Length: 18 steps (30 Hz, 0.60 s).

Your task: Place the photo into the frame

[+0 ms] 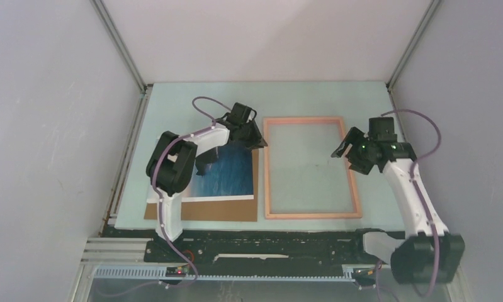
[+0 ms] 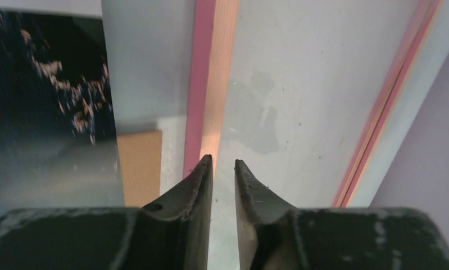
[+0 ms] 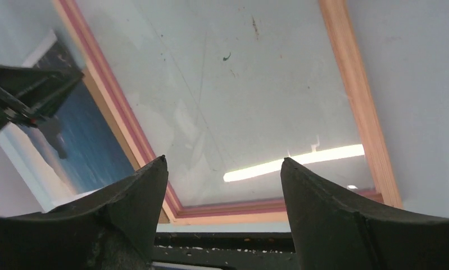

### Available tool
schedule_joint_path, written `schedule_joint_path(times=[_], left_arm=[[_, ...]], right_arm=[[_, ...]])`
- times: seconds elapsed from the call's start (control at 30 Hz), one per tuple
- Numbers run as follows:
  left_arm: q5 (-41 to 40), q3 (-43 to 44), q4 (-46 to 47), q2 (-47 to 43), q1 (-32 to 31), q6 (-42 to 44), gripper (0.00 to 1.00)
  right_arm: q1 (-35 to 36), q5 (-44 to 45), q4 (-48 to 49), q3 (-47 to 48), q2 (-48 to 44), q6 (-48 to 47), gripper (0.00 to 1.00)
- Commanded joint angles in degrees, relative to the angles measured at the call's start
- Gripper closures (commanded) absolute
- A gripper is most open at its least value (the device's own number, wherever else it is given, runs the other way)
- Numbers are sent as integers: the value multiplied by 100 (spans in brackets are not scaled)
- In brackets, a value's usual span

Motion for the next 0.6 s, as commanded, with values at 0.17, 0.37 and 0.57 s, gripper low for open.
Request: schedule_joint_path(times=[0.17, 0.37, 0.57], left_arm=[[-149, -553, 148, -2266, -161, 755, 40], [76, -589, -157, -3247, -165, 1427, 35], [361, -732, -192, -3770, -163, 1623, 34]], right_arm=[[148, 952, -2034, -945, -1109, 2376, 20], [649, 1283, -2657, -1317, -1600, 3662, 26], [699, 1231, -2450, -2031, -1991, 4613, 30]])
